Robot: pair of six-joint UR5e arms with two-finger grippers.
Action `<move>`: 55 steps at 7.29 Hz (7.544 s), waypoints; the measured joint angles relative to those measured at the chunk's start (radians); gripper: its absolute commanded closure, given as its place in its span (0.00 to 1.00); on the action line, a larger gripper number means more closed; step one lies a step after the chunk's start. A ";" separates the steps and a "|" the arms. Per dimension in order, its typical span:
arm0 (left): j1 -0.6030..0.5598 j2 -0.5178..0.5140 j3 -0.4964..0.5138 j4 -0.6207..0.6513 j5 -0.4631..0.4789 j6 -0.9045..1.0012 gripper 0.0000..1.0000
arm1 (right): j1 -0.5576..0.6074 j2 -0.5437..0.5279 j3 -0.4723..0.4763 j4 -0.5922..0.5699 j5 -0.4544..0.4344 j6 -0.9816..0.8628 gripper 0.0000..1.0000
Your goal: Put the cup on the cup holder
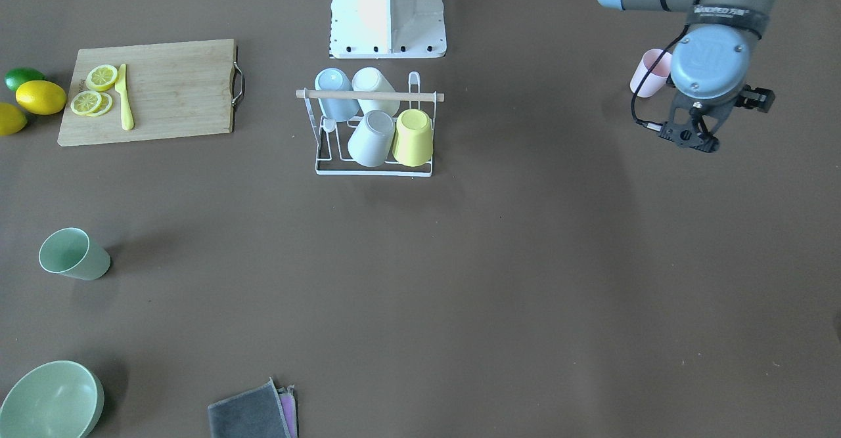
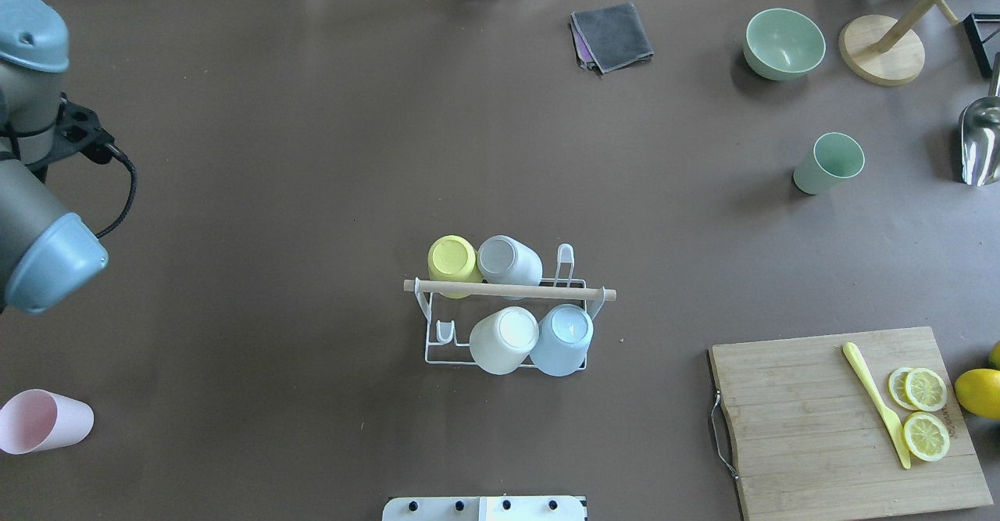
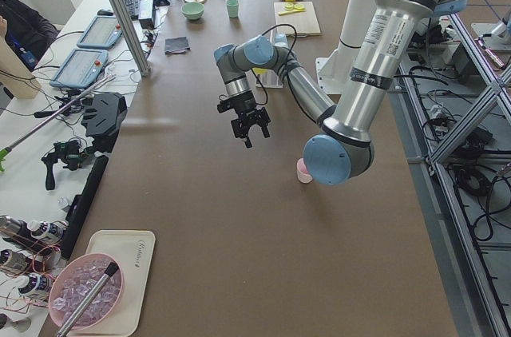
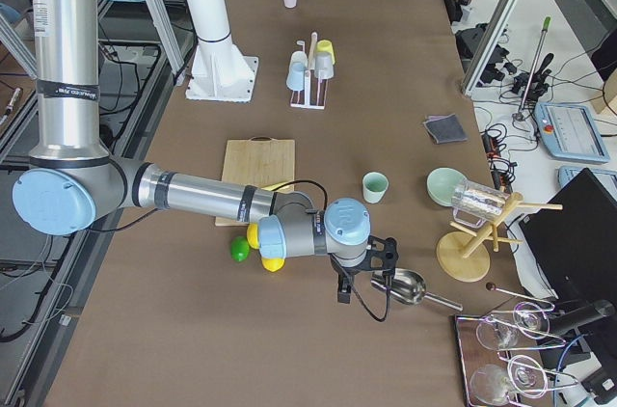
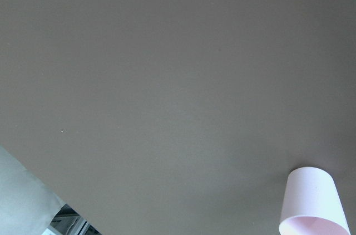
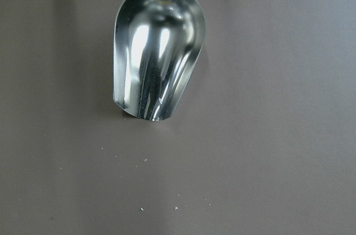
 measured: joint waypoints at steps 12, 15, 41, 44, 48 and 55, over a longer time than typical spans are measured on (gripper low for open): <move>0.428 0.049 0.099 -0.007 0.042 0.061 0.02 | -0.316 0.197 0.231 -0.107 -0.141 0.005 0.00; 0.443 0.098 0.101 -0.053 0.045 0.060 0.02 | -0.393 0.347 0.241 -0.364 -0.169 -0.036 0.00; 0.467 0.298 0.087 -0.296 0.048 -0.017 0.03 | -0.720 0.929 -0.557 -0.928 -0.755 -0.837 0.00; 0.467 0.311 0.083 -0.317 0.048 -0.021 0.03 | -0.732 0.926 -0.582 -0.931 -0.781 -0.836 0.00; 0.467 0.311 0.063 -0.330 0.048 -0.026 0.03 | -0.746 0.914 -0.596 -0.950 -0.823 -0.836 0.00; 0.473 0.313 0.065 -0.367 0.046 -0.044 0.12 | -0.751 0.884 -0.596 -0.948 -0.873 -0.844 0.42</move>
